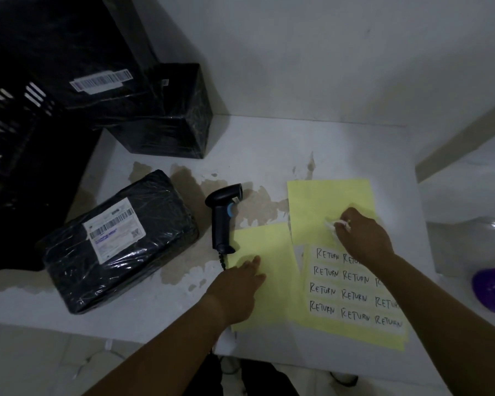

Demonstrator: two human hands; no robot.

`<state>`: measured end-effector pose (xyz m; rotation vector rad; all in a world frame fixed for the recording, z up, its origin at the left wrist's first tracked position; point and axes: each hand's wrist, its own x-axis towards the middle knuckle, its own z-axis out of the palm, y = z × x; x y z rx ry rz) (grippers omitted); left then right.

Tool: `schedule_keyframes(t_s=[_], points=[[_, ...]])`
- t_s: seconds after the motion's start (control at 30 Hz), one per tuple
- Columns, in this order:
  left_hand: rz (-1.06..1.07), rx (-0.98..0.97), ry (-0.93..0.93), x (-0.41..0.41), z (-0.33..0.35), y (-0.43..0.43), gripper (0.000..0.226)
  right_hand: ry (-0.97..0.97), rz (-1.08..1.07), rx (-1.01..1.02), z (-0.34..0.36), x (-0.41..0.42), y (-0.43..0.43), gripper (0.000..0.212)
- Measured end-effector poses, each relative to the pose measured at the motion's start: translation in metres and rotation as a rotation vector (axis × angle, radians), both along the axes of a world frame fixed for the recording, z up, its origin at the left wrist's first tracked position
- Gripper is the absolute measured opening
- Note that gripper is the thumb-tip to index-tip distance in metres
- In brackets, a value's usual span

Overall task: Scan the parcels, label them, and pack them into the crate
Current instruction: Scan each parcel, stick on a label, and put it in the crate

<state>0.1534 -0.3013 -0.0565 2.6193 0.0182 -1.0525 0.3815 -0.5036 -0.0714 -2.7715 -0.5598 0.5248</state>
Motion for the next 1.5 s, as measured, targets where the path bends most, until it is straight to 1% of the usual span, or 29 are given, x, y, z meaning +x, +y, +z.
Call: schedule_keyframes(t_s=[0.07,0.13,0.17,0.23,0.27,0.3,0.37,0.43,0.57,0.63,0.67,0.7,0.77,0.8,0.83,0.87,0.9,0.97,1.03,1.07,1.1,1.23,1.37,1.5], points=[[0.101,-0.09,-0.039,0.0,-0.001,0.004,0.06,0.011,0.01,0.085,0.008,-0.007,-0.002,0.013],[0.265,-0.205,-0.169,-0.002,0.003,0.006,0.057,-0.043,0.02,0.221,0.02,-0.021,-0.001,0.012],[0.374,-0.27,-0.256,-0.002,0.008,0.006,0.052,-0.066,0.029,0.286,0.027,-0.03,0.002,0.012],[0.631,-0.442,-0.366,-0.003,0.029,0.004,0.032,-0.081,0.067,0.385,0.043,-0.051,0.012,0.012],[0.767,-0.537,-0.366,-0.005,0.042,0.005,0.021,-0.076,0.097,0.424,0.051,-0.064,0.02,0.011],[0.904,-0.635,-0.338,-0.008,0.056,0.007,0.018,-0.064,0.128,0.458,0.059,-0.078,0.029,0.01],[1.123,-0.757,-0.285,-0.021,0.08,0.02,0.029,-0.027,0.186,0.51,0.072,-0.104,0.052,0.009],[1.228,-0.746,-0.273,-0.042,0.097,0.039,0.034,-0.001,0.25,0.54,0.082,-0.126,0.08,0.008],[1.338,-0.641,-0.346,-0.092,0.105,0.083,0.024,-0.006,0.404,0.515,0.091,-0.154,0.141,0.013],[1.356,-0.604,-0.419,-0.115,0.097,0.108,0.02,0.003,0.473,0.509,0.092,-0.165,0.171,0.014],[1.337,-0.546,-0.472,-0.127,0.091,0.121,0.018,0.005,0.497,0.502,0.091,-0.171,0.185,0.014],[1.308,-0.473,-0.533,-0.139,0.084,0.136,0.014,0.005,0.519,0.496,0.09,-0.176,0.2,0.014],[1.201,-0.252,-0.695,-0.162,0.071,0.166,0.009,0.019,0.556,0.477,0.086,-0.186,0.227,0.014],[1.124,-0.135,-0.771,-0.172,0.063,0.182,0.016,0.032,0.57,0.463,0.085,-0.19,0.239,0.015],[1.061,-0.049,-0.81,-0.179,0.057,0.197,0.028,0.041,0.582,0.449,0.081,-0.193,0.251,0.015],[1.021,0.017,-0.809,-0.185,0.047,0.211,0.042,0.046,0.59,0.436,0.079,-0.197,0.262,0.016],[0.986,0.075,-0.782,-0.189,0.039,0.224,0.055,0.05,0.592,0.421,0.075,-0.2,0.272,0.016],[0.926,0.135,-0.652,-0.189,0.028,0.243,0.08,0.064,0.583,0.402,0.068,-0.204,0.29,0.016],[0.905,0.092,-0.48,-0.181,0.023,0.254,0.107,0.063,0.574,0.403,0.064,-0.207,0.305,0.018],[0.908,0.068,-0.412,-0.177,0.022,0.258,0.117,0.05,0.571,0.399,0.062,-0.209,0.312,0.019],[0.921,0.053,-0.364,-0.173,0.022,0.261,0.12,0.037,0.566,0.391,0.06,-0.211,0.317,0.019],[0.969,-0.029,-0.256,-0.166,0.023,0.27,0.114,0.03,0.519,0.351,0.054,-0.224,0.326,0.016],[0.964,-0.09,-0.162,-0.162,0.025,0.278,0.12,0.007,0.47,0.319,0.048,-0.235,0.33,0.018],[0.963,-0.092,-0.119,-0.158,0.028,0.28,0.128,-0.014,0.428,0.304,0.043,-0.24,0.333,0.02]])
